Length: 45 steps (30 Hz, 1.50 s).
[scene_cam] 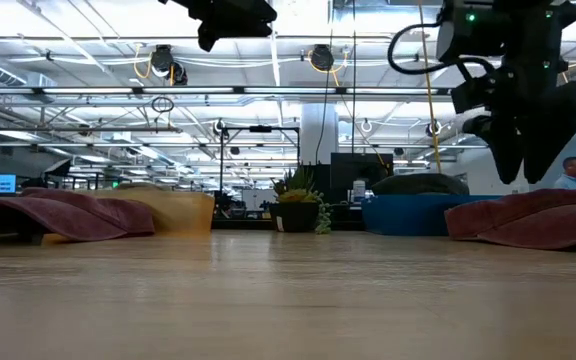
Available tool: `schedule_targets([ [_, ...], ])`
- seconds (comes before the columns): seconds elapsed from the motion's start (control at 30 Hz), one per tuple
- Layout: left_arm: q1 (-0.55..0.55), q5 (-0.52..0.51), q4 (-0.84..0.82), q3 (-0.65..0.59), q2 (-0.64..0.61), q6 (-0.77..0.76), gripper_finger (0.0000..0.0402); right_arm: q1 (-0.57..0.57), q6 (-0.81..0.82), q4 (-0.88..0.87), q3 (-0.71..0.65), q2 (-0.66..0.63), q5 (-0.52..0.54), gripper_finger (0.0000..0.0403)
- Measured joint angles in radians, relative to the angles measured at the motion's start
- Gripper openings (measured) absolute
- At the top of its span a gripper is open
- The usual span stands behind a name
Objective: Pick & Place hat
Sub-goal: Put the right red cap into the blue bin
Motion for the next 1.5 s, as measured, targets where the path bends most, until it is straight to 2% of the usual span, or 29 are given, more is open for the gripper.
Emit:
schedule_targets([
  [0.23,0.0,0.0,0.0,0.0,0.0,0.0,0.0136,-0.009,0.004,0.002,-0.001,0.085,0.003,0.0197],
  [0.67,0.0,0.0,-0.003,0.0,0.0,-0.001,0.0136,-0.068,0.066,0.0,0.0,0.154,0.0,0.0193],
  [0.9,0.0,0.0,-0.003,0.0,0.0,0.0,0.0136,-0.073,0.085,0.001,0.0,0.162,-0.001,0.0139],
  [1.23,0.0,0.0,-0.003,0.0,0.0,0.0,0.0136,-0.072,0.063,-0.002,0.0,0.157,-0.051,0.001],
  [1.37,0.0,0.0,-0.003,0.0,0.0,0.0,0.0136,-0.072,0.046,-0.065,0.043,0.142,-0.033,0.0009],
  [1.5,0.0,-0.001,-0.003,0.0,0.0,0.0,0.0136,-0.072,0.042,-0.149,0.152,0.133,0.086,0.0003],
])
